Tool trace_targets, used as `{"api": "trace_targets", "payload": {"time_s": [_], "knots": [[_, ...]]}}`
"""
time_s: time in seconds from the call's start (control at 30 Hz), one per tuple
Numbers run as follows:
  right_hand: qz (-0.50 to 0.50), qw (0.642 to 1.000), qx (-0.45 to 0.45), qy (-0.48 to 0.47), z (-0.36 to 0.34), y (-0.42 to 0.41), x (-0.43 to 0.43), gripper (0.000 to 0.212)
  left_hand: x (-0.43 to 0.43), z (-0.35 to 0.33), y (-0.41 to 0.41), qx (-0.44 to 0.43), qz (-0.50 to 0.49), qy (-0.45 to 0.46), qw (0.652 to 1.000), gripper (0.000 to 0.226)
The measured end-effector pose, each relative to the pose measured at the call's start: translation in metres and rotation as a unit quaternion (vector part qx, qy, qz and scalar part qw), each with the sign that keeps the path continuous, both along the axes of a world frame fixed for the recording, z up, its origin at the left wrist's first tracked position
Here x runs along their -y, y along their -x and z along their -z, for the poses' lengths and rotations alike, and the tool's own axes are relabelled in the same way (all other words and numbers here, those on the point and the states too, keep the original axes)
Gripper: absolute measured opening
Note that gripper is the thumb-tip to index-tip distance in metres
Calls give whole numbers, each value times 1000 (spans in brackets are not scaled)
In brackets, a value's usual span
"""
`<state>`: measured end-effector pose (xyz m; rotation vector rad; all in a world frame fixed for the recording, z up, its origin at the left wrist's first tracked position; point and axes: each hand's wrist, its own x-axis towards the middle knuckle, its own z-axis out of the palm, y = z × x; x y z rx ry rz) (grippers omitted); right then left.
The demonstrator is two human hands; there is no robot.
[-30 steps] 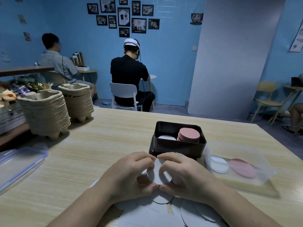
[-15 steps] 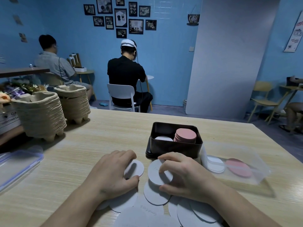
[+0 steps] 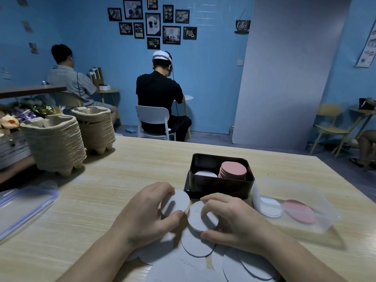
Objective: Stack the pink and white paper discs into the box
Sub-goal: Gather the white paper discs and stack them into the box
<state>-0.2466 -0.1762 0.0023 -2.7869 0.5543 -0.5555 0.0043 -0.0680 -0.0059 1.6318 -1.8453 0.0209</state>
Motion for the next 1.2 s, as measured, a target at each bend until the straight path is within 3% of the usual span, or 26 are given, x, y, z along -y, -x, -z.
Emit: {"api": "trace_targets", "payload": {"time_s": [0.2, 0.53, 0.83, 1.2], "knots": [[-19, 999, 25, -4, 2, -3, -1, 53, 2, 4, 3, 35, 41, -7, 998, 39], [-41, 999, 32, 17, 4, -9, -3, 23, 7, 5, 16, 83, 66, 60, 993, 39], [-31, 997, 63, 12, 4, -6, -3, 21, 7, 12, 4, 38, 84, 41, 995, 53], [-29, 998, 54, 12, 6, -8, -3, 33, 12, 15, 5, 50, 129, 54, 989, 42]]}}
